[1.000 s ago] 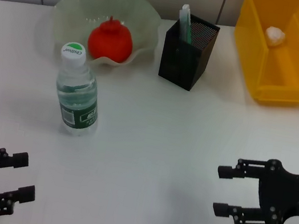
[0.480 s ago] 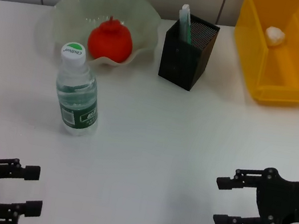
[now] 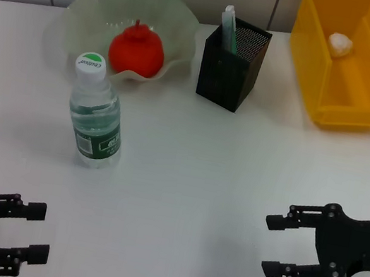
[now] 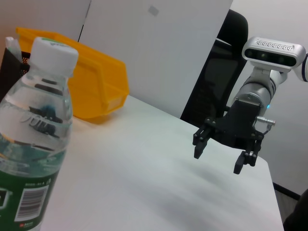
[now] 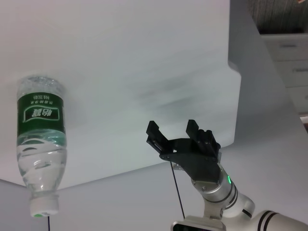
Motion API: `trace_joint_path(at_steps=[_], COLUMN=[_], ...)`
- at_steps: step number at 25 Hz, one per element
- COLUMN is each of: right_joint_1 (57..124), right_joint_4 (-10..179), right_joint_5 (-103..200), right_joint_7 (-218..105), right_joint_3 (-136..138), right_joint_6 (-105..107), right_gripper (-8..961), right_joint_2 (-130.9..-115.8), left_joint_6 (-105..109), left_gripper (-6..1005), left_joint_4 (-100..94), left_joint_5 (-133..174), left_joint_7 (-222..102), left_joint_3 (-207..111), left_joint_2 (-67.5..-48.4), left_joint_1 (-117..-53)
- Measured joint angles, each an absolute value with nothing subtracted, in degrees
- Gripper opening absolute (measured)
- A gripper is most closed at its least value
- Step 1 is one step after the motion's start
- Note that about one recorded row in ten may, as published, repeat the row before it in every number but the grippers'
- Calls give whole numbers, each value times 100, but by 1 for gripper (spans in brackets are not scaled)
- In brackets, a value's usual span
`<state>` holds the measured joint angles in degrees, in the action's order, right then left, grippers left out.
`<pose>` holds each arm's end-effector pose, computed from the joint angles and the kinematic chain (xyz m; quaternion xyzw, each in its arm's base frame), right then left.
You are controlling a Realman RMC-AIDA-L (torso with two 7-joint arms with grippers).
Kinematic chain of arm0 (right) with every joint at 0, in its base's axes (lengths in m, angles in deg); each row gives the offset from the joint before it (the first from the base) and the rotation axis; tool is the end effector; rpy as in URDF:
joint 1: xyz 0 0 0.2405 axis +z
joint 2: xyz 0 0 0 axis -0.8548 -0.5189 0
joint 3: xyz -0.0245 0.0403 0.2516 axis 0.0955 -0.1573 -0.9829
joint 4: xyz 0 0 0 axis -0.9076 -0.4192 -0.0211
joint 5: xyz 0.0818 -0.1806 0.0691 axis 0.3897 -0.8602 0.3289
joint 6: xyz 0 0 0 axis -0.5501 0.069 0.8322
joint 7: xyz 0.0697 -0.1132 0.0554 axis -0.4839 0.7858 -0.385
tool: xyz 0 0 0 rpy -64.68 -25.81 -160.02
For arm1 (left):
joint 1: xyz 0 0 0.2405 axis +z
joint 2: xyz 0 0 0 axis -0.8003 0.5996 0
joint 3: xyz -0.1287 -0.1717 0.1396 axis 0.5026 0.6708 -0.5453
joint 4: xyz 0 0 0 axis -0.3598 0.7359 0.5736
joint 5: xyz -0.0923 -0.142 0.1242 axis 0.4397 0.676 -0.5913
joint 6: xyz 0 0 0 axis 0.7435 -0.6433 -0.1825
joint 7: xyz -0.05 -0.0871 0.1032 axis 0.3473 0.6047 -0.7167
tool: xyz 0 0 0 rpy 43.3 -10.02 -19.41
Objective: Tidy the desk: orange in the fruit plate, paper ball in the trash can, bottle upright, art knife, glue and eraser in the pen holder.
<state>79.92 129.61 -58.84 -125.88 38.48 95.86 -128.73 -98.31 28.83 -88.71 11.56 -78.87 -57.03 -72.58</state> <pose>0.2898 0.2649 0.0156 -0.9777 0.1283 0.1622 0.0373 -0.3187 0.2332 0.0258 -0.9365 -0.2384 -0.2551 0.0312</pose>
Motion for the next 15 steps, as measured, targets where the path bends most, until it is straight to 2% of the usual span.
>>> trace_joint_path(at_steps=[15], right_joint_1=[8010], right_joint_4=[12958], right_joint_5=[-5892], right_joint_7=[-12586], right_joint_3=[3893], right_joint_6=[9619], right_gripper=[709], right_joint_2=[-12904], left_joint_6=[-9801], left_gripper=[724], left_joint_4=[2884], left_joint_5=[-8867], left_joint_7=[1160], left_joint_3=[-7873], left_joint_2=[-5771], left_joint_1=[-7241])
